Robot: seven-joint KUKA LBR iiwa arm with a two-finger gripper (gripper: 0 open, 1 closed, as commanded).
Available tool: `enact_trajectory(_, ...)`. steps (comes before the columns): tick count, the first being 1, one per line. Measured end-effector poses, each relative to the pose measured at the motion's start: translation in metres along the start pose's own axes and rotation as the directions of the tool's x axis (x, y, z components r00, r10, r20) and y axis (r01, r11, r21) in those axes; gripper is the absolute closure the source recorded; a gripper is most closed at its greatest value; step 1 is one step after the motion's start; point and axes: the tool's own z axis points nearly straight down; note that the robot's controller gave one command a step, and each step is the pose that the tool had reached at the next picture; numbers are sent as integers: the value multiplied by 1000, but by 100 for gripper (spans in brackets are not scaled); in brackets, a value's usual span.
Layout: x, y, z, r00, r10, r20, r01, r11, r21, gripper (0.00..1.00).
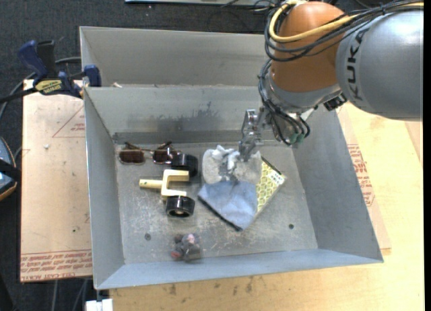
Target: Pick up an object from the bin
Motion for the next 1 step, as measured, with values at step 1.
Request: enact_trajectory(1, 6, 10, 18, 1000, 11, 15, -11, 1000, 4, 100)
